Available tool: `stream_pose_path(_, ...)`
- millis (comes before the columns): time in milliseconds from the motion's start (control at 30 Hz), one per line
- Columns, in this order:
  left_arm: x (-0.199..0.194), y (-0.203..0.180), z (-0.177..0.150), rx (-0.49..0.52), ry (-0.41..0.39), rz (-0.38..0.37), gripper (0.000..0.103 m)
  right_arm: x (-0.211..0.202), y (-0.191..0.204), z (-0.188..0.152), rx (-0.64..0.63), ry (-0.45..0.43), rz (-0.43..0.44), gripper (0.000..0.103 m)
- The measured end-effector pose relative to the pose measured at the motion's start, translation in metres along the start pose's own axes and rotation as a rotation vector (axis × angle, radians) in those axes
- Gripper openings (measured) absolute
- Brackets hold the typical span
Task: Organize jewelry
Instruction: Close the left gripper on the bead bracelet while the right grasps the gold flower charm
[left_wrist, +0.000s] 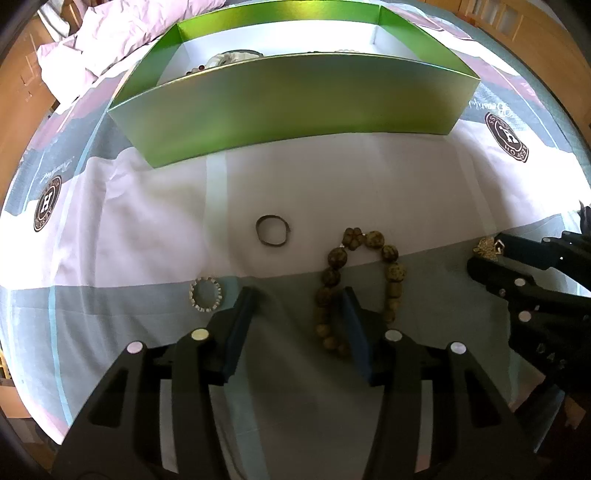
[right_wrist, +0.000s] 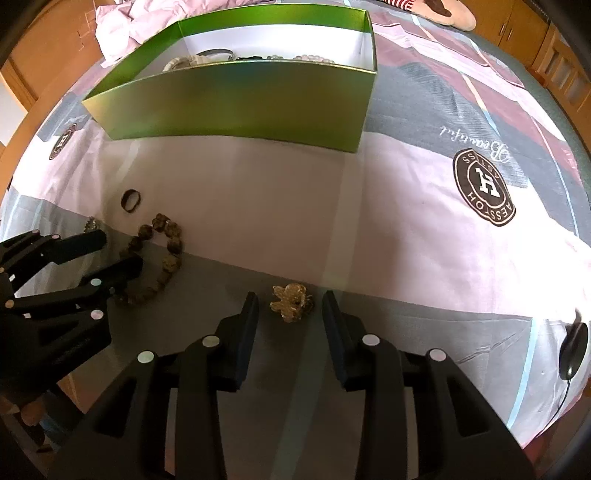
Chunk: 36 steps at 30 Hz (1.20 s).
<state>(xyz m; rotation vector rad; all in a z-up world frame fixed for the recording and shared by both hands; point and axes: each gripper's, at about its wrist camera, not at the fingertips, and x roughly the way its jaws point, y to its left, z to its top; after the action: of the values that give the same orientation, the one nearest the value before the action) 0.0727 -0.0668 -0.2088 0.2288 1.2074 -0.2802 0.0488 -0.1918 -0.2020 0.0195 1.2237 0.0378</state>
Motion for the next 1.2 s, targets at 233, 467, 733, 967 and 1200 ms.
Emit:
stream_pose_path(233, 0.001, -0.004, 0.000, -0.006, -0.013, 0.000, 0.050, -0.002, 0.004, -0.003, -0.020, -0.026, -0.043, 0.036)
stream_pose_path(467, -0.003, -0.008, -0.002, -0.002, -0.024, -0.006, 0.039, -0.004, 0.008, -0.004, -0.036, -0.042, -0.067, 0.036)
stream_pose_path(733, -0.008, -0.018, -0.004, 0.007, -0.030, -0.023, 0.034, -0.007, 0.012, -0.006, -0.034, -0.044, -0.058, 0.023)
stream_pose_path(967, -0.011, -0.020, -0.007, 0.008, -0.044, -0.066, 0.011, -0.011, 0.015, -0.007, -0.034, -0.056, -0.048, 0.022)
stream_pose_path(1200, -0.017, -0.010, -0.010, -0.009, -0.053, -0.048, 0.011, -0.011, 0.011, -0.006, -0.025, -0.054, -0.043, 0.022)
